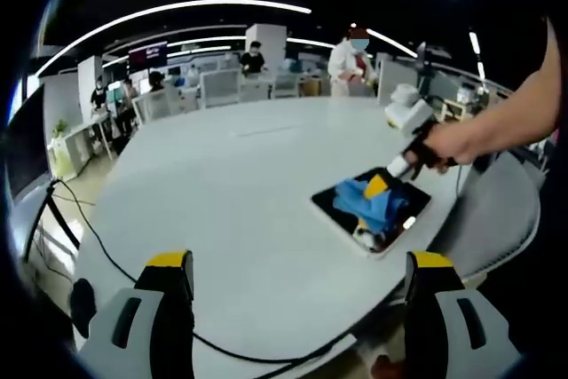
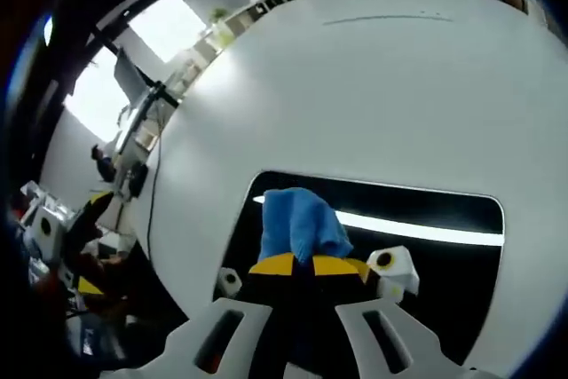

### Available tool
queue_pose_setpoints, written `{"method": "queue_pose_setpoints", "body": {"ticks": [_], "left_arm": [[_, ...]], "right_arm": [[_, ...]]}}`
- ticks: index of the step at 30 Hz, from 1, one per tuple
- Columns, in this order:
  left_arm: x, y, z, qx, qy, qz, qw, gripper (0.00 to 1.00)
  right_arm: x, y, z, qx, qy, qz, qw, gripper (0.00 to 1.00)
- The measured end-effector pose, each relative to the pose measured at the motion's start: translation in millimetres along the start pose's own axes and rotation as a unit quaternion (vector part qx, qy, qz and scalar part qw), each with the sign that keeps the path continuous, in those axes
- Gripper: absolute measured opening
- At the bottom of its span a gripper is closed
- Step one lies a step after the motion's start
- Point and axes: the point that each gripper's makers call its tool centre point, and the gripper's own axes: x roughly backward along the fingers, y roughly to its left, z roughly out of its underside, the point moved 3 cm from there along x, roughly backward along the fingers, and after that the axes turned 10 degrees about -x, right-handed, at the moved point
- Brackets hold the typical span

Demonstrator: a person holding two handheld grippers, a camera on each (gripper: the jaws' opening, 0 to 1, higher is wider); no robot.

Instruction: Wipe the mirror surface with the cleaning cloth until all visible marks leave the cleaned area.

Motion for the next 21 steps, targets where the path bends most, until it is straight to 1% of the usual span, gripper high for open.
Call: {"method": "queue_pose_setpoints", "body": {"ticks": [5, 7, 10, 12, 14, 19, 21], "left_arm": [[-3.6, -6.0, 1.0, 0.012, -0.008, 0.002, 0.9999, 1.0], [-4.7, -5.0, 5.2, 0.012, 0.002, -0.004, 0.9999, 1.0], [-4.4, -4.7, 5.6, 0.013, 0.003, -0.006, 0.9999, 1.0], [-4.8, -5.2, 3.6, 0.011, 0.004, -0.006, 0.9999, 1.0], [-6.1, -4.9, 0.7, 0.011, 0.004, -0.005, 0.9999, 1.0], [-9.7, -0.1, -6.8, 0.011, -0.004, -0.008, 0.9999, 1.0], [-9.9, 0.2, -8.9, 0.011, -0.007, -0.008, 0.9999, 1.0]], "right_arm": [[3.8, 0.7, 9.9, -0.02, 0.014, -0.011, 0.9996, 0.0], [4.9, 1.1, 12.8, -0.025, 0.016, -0.014, 0.9995, 0.0], [7.3, 2.8, 18.6, -0.026, 0.025, -0.019, 0.9992, 0.0], [8.7, 3.1, 24.1, -0.023, 0.029, -0.023, 0.9991, 0.0], [9.8, 3.9, 28.1, -0.011, 0.032, -0.025, 0.9991, 0.0], [14.2, 5.0, 36.7, -0.011, 0.039, -0.032, 0.9987, 0.0], [15.6, 6.3, 41.4, -0.003, 0.041, -0.034, 0.9986, 0.0]]}}
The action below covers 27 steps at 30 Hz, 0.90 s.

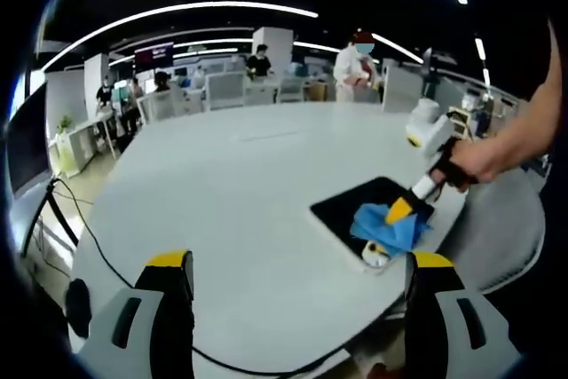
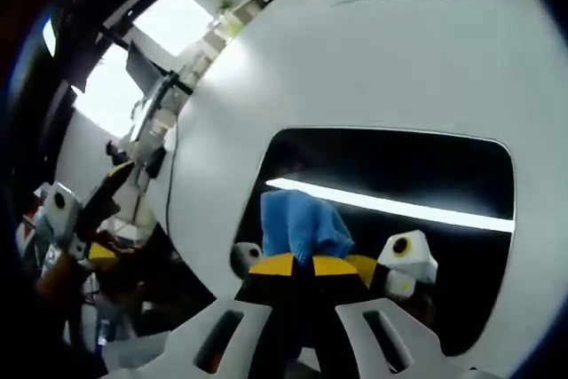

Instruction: Wipe the mirror surface with the cleaning cloth until all visible marks leave the cleaned area.

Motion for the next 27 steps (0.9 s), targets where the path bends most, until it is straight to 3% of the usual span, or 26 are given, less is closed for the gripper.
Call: {"method": "queue_pose_setpoints", "body": {"ticks": [7, 16, 27], "left_arm": [[1.0, -1.5, 2.7, -0.004, 0.003, 0.013, 0.9999, 1.0], [-0.2, 1.7, 7.6, -0.01, 0.011, 0.032, 0.9994, 1.0], [0.4, 7.4, 1.1, -0.017, -0.003, 0.049, 0.9986, 1.0]], "right_arm": [[1.1, 3.9, 12.2, -0.021, 0.018, -0.008, 0.9996, 0.0], [-0.3, 2.1, 11.4, -0.029, 0.012, -0.016, 0.9994, 0.0], [-0.9, 4.4, 12.4, -0.022, -0.002, 0.002, 0.9998, 0.0]]}}
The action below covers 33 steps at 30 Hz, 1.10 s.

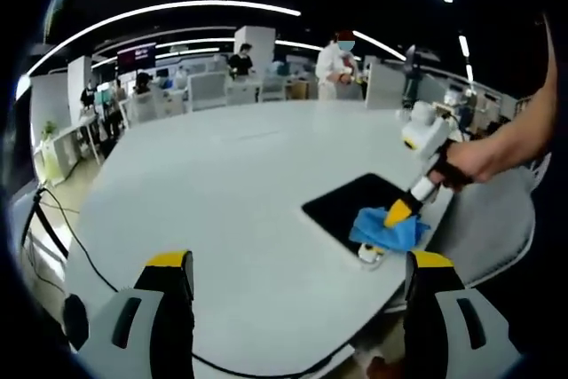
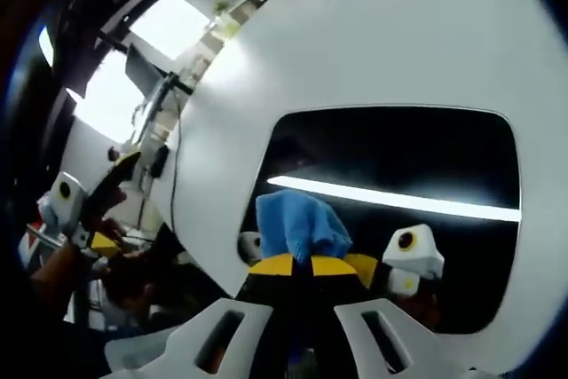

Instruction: Wipe the mirror surface with the cleaning cloth until all visible marks leave the cleaned area.

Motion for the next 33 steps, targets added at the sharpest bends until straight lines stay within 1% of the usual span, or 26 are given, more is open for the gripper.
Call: {"method": "queue_pose_setpoints", "body": {"ticks": [2, 4, 5, 7, 8, 11, 14, 18, 23, 25, 28, 33], "left_arm": [[3.2, 1.5, 0.3, 0.0, -0.001, 0.0, 1.0, 1.0], [5.4, 5.3, 3.4, 0.004, -0.003, -0.001, 1.0, 1.0], [6.2, 6.0, 3.9, 0.005, -0.004, -0.002, 1.0, 1.0], [7.1, 5.7, 4.9, 0.005, -0.004, 0.001, 1.0, 1.0], [7.0, 4.9, 6.3, 0.003, 0.0, 0.005, 1.0, 1.0], [5.4, 6.8, 9.2, 0.003, 0.004, 0.011, 0.9999, 1.0], [4.5, 6.4, 5.3, 0.003, -0.001, 0.013, 0.9999, 1.0], [2.3, 2.3, 3.4, -0.001, -0.002, 0.018, 0.9998, 1.0], [0.5, -5.2, 3.2, 0.001, -0.001, 0.015, 0.9999, 1.0], [-0.4, -9.0, 2.5, 0.001, 0.002, 0.012, 0.9999, 1.0], [-1.9, -14.9, -1.7, 0.003, -0.004, 0.003, 1.0, 1.0], [-6.6, -28.6, -4.7, 0.009, -0.003, -0.009, 0.9999, 1.0]], "right_arm": [[-0.4, 1.4, 0.5, 0.011, -0.005, 0.011, 0.9999, 0.0], [-0.1, 1.0, 0.4, 0.009, -0.008, 0.013, 0.9998, 0.0], [-0.3, 0.2, 0.2, 0.005, -0.01, 0.012, 0.9999, 0.0], [-0.2, -2.2, -0.7, -0.015, -0.01, 0.006, 0.9998, 0.0], [-0.1, -2.4, -1.1, -0.015, -0.009, 0.007, 0.9998, 0.0], [2.9, -1.0, 0.2, 0.006, -0.01, 0.018, 0.9998, 0.0], [4.1, -3.0, 0.6, 0.005, -0.01, 0.021, 0.9997, 0.0], [5.0, -6.0, 0.7, 0.0, -0.011, 0.021, 0.9997, 0.0], [11.8, -13.2, 2.9, 0.002, -0.01, 0.021, 0.9997, 0.0], [13.8, -17.8, 2.4, 0.004, -0.011, 0.02, 0.9997, 0.0], [17.7, -23.3, 2.4, 0.006, -0.011, 0.023, 0.9997, 0.0], [25.6, -33.1, 4.6, 0.009, -0.012, 0.021, 0.9997, 0.0]]}}
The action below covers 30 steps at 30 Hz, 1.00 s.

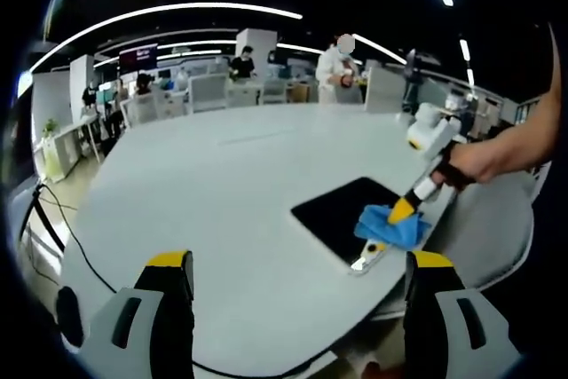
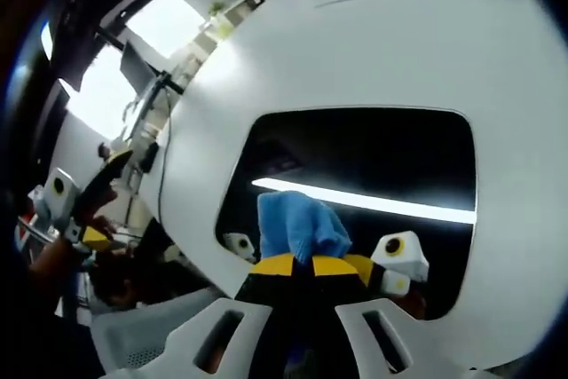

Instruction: Wipe the mirror surface with the cleaning cloth until all visible marks leave the cleaned area.

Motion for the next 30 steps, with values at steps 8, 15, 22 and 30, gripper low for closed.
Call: {"method": "queue_pose_setpoints", "body": {"ticks": [8, 15, 22, 30], "left_arm": [[-2.7, -11.0, -2.1, 0.006, 0.004, -0.013, 0.9999, 1.0], [-2.8, -15.5, -6.8, 0.007, 0.004, -0.029, 0.9996, 1.0], [-1.8, -17.0, -2.6, 0.008, 0.011, -0.032, 0.9994, 1.0], [0.6, -14.7, -3.9, 0.011, 0.01, -0.041, 0.9991, 1.0]], "right_arm": [[8.2, -12.5, 0.5, 0.008, 0.004, -0.001, 1.0, 0.0], [11.2, -16.2, 0.0, 0.023, 0.013, -0.002, 0.9996, 0.0], [14.6, -20.9, 0.6, 0.024, 0.018, -0.006, 0.9995, 0.0], [12.3, -21.5, -1.4, 0.03, 0.027, -0.006, 0.9992, 0.0]]}}
